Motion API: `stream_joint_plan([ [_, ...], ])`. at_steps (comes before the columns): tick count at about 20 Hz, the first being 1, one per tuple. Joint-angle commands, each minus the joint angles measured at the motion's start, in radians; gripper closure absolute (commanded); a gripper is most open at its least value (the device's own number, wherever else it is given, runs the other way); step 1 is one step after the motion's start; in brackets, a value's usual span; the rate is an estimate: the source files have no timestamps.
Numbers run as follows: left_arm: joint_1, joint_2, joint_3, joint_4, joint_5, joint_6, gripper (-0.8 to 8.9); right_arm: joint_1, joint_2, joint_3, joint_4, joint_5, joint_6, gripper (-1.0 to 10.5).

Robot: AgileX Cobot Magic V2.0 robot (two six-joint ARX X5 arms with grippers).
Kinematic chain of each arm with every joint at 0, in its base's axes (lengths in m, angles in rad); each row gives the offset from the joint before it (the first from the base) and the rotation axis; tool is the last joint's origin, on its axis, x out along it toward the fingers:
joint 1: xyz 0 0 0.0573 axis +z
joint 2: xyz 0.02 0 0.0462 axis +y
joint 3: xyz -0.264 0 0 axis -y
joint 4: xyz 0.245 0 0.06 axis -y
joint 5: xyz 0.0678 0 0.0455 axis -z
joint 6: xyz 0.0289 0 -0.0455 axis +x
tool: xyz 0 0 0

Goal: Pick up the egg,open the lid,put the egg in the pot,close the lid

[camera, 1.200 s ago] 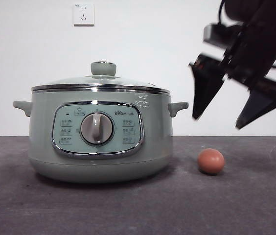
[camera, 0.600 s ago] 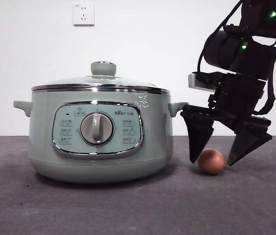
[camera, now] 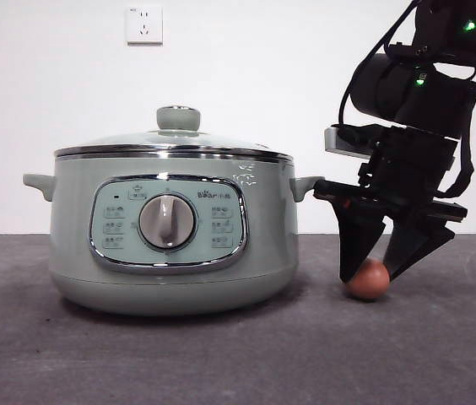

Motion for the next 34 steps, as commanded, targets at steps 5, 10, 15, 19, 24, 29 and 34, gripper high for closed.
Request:
stream_joint_plan([
  [5,-0.007,0.159,0.002,0.155,-0.048,0.007,2.39,0.002,-0.299,0.000,-0.185,0.001,-0.011,9.6],
  [10,-0.082,0.372,0.006,0.418,-0.039,-0.027,2.39,0.002,-0.594,0.000,-0.299,0.001,-0.034,9.6],
  [15,-0.224,0.603,0.095,0.576,-0.165,-0.035,2.39,0.002,-0.754,0.000,-0.378,0.000,-0.033,9.6],
  [19,-0.338,0.775,0.187,0.681,-0.309,-0.034,2.39,0.002,-0.811,0.000,-0.425,-0.007,-0.034,9.6],
  [24,-0.421,0.971,0.288,0.752,-0.365,-0.034,2.39,0.002,-0.829,0.000,-0.440,-0.052,-0.033,9.6],
  [29,-0.480,1.083,0.318,0.826,-0.380,-0.034,2.40,0.002,-0.829,0.000,-0.441,-0.053,-0.032,9.6],
  [34,-0.506,1.125,0.318,0.814,-0.432,-0.034,2.53,0.002,-0.829,0.000,-0.441,-0.053,-0.033,9.6],
])
